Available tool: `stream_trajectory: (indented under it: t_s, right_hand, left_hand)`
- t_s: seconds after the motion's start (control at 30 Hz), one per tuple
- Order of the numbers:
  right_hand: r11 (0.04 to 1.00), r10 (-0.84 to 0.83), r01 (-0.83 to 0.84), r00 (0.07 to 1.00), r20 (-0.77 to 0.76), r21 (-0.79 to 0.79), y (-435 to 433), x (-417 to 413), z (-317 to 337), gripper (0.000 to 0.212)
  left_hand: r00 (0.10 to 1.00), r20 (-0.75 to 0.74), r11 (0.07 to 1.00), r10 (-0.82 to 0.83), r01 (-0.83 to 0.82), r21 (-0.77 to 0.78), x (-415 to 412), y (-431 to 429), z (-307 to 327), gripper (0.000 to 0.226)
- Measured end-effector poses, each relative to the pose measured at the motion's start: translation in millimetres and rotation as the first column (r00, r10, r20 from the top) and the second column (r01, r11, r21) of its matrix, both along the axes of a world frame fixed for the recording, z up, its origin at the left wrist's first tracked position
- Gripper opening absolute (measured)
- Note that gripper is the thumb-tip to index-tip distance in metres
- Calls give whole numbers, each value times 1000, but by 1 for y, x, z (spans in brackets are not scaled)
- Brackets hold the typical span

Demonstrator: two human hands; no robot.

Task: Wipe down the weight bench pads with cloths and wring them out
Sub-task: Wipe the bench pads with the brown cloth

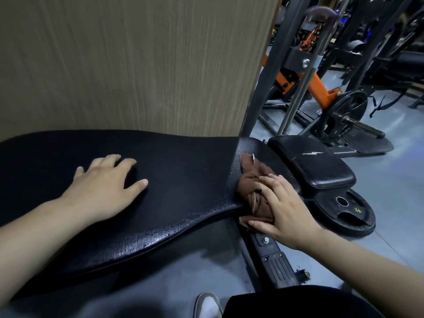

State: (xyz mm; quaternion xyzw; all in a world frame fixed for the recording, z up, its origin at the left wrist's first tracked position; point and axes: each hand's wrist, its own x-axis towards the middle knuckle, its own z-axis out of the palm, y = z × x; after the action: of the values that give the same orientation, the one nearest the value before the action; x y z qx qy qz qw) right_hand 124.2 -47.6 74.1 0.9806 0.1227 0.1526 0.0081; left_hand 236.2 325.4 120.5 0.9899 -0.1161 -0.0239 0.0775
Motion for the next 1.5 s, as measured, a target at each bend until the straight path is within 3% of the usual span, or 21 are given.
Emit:
stream_trajectory:
  t_s: [0.23, 0.93, 1.3, 1.5]
  right_hand:
    - [984, 176, -176, 984, 3, -30, 74, 10, 3, 88]
    - [980, 199, -199, 979, -46, -14, 283, -2, 10, 92]
    - [982, 184, -188, 968, -171, -10, 437, 10, 19, 99]
    - [974, 221, -226, 955, -198, 0, 500, 31, 24, 91]
  left_hand:
    - [999, 0, 999, 48, -48, -6, -14, 39, 1, 69]
    - [992, 26, 992, 124, -124, 4, -69, 175, -10, 68]
    - [957, 31, 956, 290, -288, -49, -74, 264, -6, 58]
    - [919, 28, 918, 393, -390, -79, -75, 299, 4, 58]
